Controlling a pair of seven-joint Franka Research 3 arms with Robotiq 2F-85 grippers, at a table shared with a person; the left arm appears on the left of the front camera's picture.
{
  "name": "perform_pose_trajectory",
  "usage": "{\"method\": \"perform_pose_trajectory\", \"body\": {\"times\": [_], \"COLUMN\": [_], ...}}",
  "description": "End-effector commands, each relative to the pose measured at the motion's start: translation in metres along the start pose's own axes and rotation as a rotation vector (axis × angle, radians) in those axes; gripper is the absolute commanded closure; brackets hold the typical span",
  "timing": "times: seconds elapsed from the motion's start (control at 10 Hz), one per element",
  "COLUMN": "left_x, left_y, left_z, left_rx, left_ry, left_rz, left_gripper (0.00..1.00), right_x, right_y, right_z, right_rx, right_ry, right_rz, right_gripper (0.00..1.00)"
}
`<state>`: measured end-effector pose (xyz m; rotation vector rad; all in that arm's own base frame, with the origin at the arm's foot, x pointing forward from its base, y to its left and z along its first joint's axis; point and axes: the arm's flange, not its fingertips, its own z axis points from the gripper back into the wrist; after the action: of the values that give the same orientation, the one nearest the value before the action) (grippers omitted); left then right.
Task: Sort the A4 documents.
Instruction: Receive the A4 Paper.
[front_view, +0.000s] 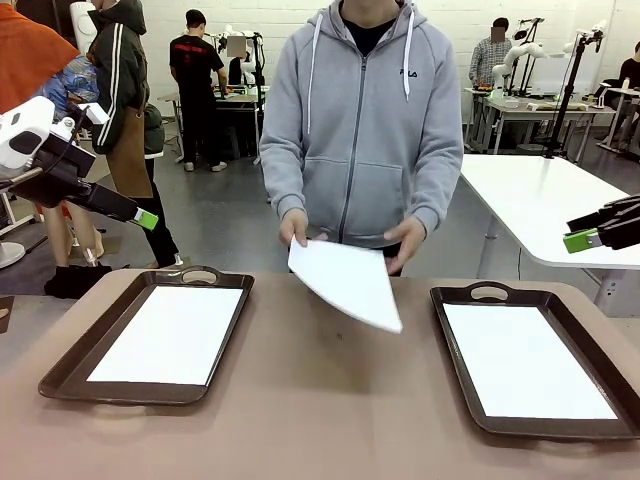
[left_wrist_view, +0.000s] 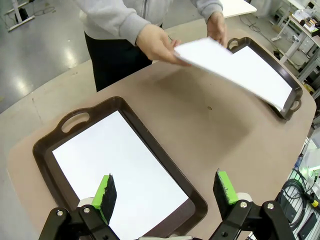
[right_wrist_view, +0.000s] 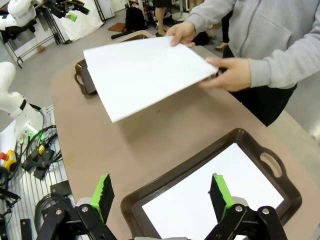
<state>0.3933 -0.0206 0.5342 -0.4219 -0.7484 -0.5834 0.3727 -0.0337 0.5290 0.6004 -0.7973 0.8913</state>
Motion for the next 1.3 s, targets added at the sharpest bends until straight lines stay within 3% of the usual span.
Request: {"method": "perform_pose_trajectory", "body": {"times": [0.0, 1.2], "left_x": [0.0007, 0.0007], "left_y": [0.0003, 0.0003], "left_z": [0.0003, 0.0003], "left_rx": [0.008, 0.008], "left_ry": [-0.008, -0.008], "left_rz": [-0.001, -0.001], "left_gripper": [0.0, 0.0], "right_x": [0.0, 0.0], "right_y": [0.0002, 0.0002], "right_z": [-0.0008, -0.0008], "right_rx": [0.004, 0.004], "right_ry": [-0.001, -0.001], "right_rz": [0.0, 0.0], "right_gripper": [0.0, 0.0]}}
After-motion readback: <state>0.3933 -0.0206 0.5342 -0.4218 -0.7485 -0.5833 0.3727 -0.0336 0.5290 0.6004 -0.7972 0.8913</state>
